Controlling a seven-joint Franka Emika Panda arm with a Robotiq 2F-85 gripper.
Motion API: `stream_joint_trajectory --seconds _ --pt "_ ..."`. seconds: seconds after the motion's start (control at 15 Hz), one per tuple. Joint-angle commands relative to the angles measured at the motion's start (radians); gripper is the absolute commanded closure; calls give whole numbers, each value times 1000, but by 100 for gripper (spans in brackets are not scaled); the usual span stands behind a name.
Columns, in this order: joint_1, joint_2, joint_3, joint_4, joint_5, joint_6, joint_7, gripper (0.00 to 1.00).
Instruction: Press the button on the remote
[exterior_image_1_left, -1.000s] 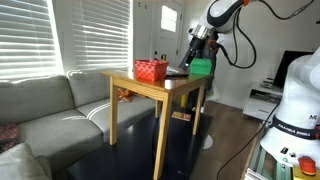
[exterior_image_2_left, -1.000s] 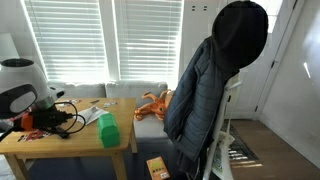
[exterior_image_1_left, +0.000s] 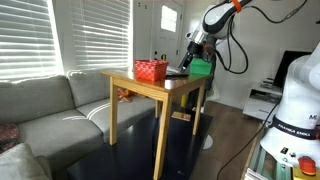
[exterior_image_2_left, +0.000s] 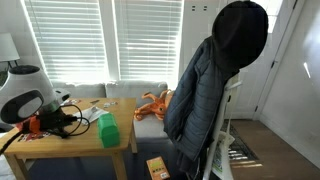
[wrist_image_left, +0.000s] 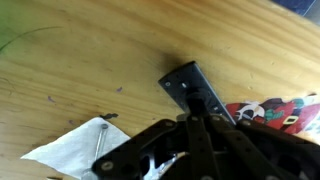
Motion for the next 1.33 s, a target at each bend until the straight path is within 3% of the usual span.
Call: stream_joint_trajectory --seconds 0.0,1.27 --pt "-5 22 4 12 43 15 -45 100" --pt "-19 37 38 2 7 46 -37 100"
